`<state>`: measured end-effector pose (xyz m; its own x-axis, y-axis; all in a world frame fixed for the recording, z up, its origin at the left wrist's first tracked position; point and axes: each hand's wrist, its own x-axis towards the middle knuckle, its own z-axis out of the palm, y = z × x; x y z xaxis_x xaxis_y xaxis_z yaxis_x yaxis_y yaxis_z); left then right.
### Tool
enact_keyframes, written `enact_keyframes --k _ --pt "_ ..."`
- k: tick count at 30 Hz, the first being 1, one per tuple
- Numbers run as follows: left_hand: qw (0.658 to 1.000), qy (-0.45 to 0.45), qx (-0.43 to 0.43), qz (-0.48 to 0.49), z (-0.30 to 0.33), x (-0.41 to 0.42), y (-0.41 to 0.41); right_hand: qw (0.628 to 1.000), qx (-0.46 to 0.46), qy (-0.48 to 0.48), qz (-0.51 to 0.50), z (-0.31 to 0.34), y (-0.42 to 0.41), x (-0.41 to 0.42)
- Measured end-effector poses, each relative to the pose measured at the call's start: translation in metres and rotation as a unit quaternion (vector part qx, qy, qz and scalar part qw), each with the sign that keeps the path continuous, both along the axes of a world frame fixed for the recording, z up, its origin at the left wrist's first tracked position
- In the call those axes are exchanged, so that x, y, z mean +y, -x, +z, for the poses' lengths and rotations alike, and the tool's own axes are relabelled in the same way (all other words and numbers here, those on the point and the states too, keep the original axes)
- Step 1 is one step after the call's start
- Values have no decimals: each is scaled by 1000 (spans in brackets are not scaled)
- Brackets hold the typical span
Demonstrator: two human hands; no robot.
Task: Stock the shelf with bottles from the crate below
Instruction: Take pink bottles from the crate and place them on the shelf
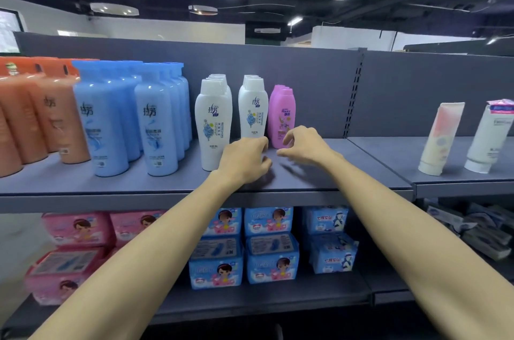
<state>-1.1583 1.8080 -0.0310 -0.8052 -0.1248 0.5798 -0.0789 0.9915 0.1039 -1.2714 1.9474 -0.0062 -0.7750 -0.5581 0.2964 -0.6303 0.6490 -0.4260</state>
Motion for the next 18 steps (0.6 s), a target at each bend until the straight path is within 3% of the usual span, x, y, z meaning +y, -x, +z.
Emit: enact_keyframes --k 10,18 --pt "999 5 23 -29 -1 -12 -44 998 62 -22 14 -3 -63 3" --pt "988 100 88 -73 -35 -15 -97 988 141 58 40 -48 -134 19"
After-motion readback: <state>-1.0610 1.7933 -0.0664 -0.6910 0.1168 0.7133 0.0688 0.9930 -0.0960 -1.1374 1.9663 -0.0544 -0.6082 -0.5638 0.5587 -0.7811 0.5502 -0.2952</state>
